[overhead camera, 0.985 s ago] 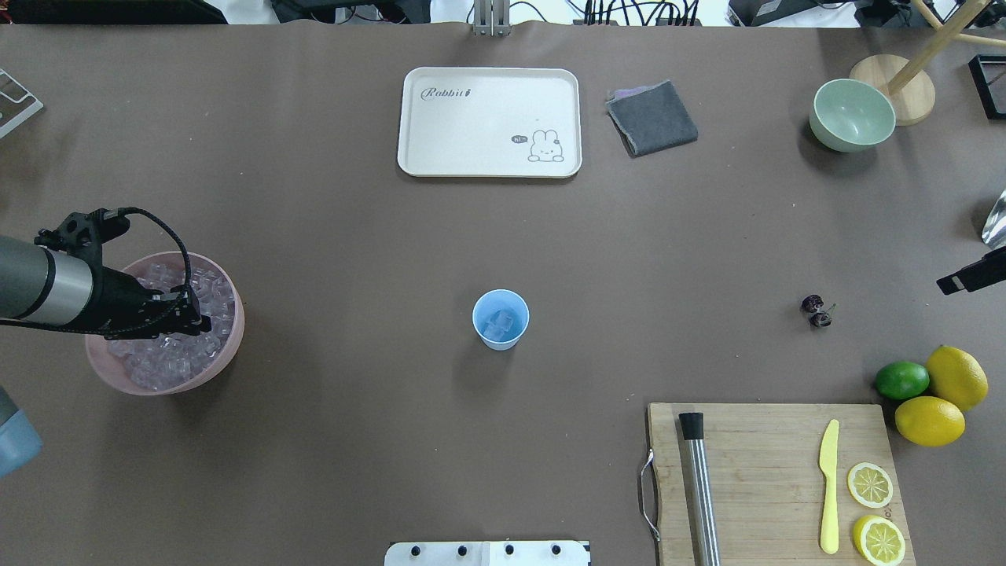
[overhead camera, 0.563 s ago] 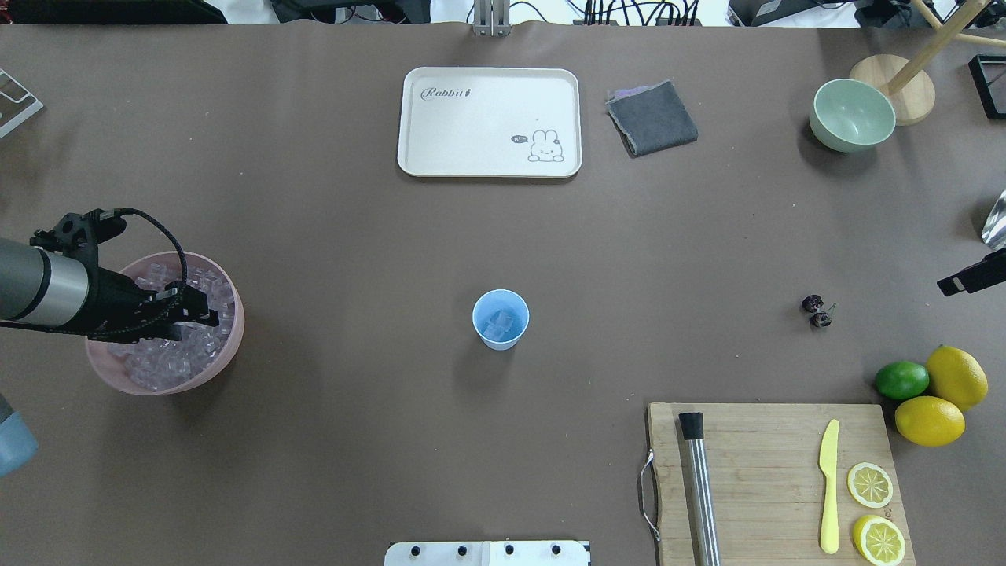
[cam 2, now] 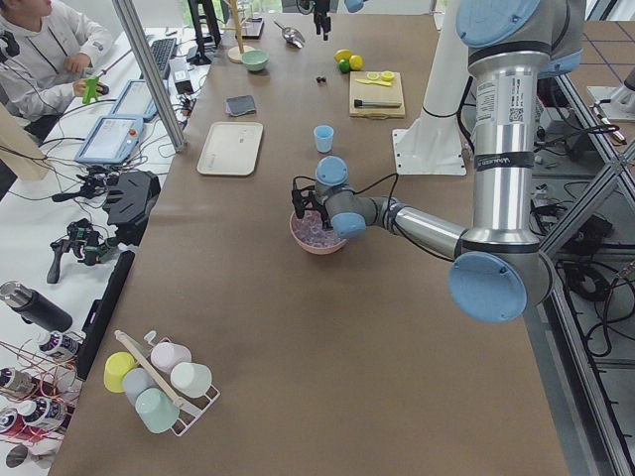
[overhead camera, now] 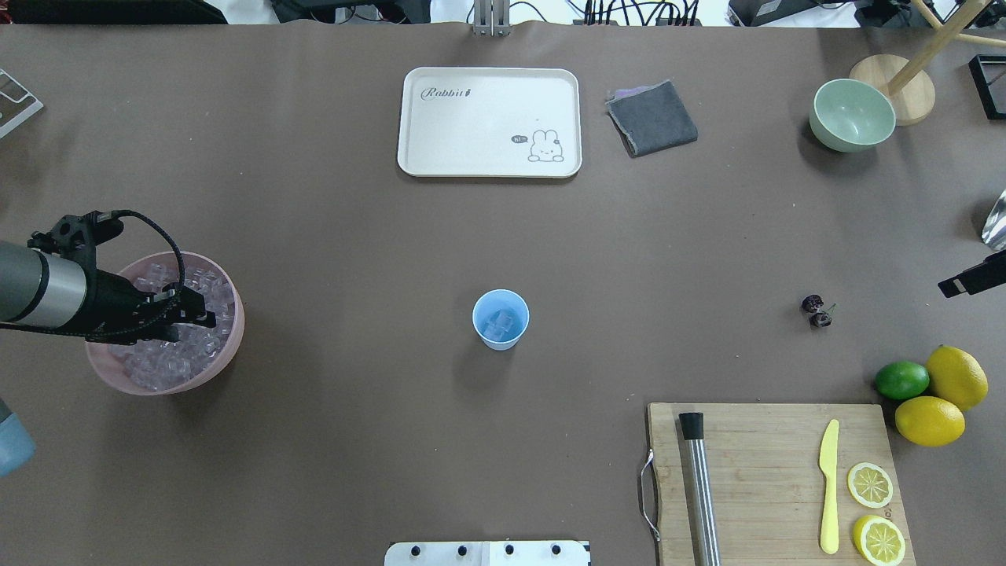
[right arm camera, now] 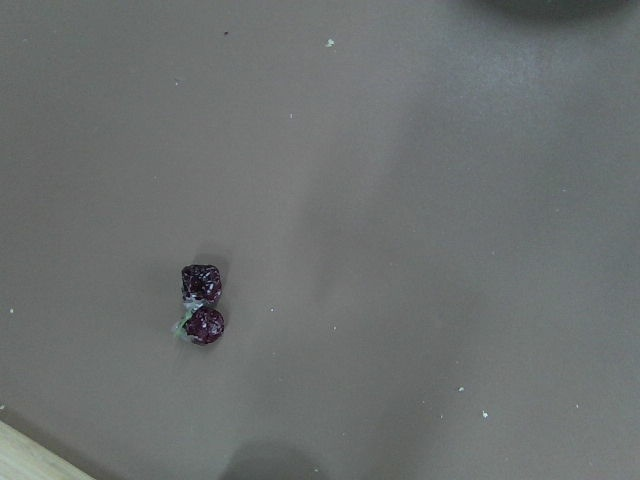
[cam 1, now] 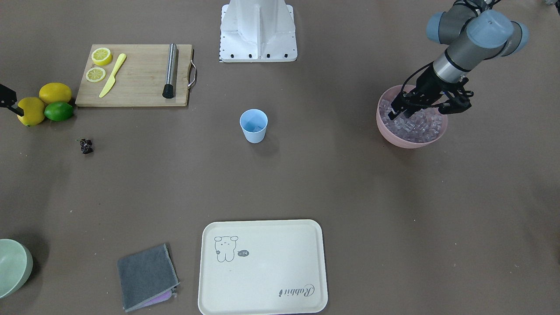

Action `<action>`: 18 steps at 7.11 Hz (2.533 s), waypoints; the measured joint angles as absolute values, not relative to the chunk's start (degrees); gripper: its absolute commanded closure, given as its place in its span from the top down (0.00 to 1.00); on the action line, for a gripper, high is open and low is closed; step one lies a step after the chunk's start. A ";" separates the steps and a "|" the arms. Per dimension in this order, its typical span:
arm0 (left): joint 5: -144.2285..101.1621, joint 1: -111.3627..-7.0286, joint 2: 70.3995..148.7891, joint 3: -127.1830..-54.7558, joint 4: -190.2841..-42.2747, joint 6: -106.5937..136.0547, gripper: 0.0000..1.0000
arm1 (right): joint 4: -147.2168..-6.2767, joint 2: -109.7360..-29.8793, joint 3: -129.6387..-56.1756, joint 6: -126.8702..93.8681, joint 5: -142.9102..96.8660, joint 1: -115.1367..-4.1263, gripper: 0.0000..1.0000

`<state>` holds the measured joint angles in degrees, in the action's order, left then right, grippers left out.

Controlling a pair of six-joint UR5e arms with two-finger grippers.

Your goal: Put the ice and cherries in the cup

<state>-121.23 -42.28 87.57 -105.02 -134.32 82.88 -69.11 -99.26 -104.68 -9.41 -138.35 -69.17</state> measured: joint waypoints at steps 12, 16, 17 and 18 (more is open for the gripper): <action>-121.72 -42.88 87.79 -104.16 -134.03 82.53 0.00 | -65.97 -101.28 -104.77 -9.40 -138.39 -69.17 1.00; -121.84 -43.70 87.55 -105.86 -134.05 82.60 0.67 | -65.83 -101.26 -104.77 -9.40 -138.35 -69.17 1.00; -121.75 -44.42 87.50 -106.45 -134.09 82.37 0.69 | -65.83 -101.27 -104.76 -9.40 -138.34 -69.17 1.00; -121.47 -44.92 87.44 -106.88 -134.11 81.68 0.69 | -65.83 -101.28 -104.77 -9.40 -138.36 -69.17 1.00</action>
<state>-121.47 -44.92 87.44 -106.88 -134.11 81.68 -65.83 -101.28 -104.77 -9.40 -138.36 -69.17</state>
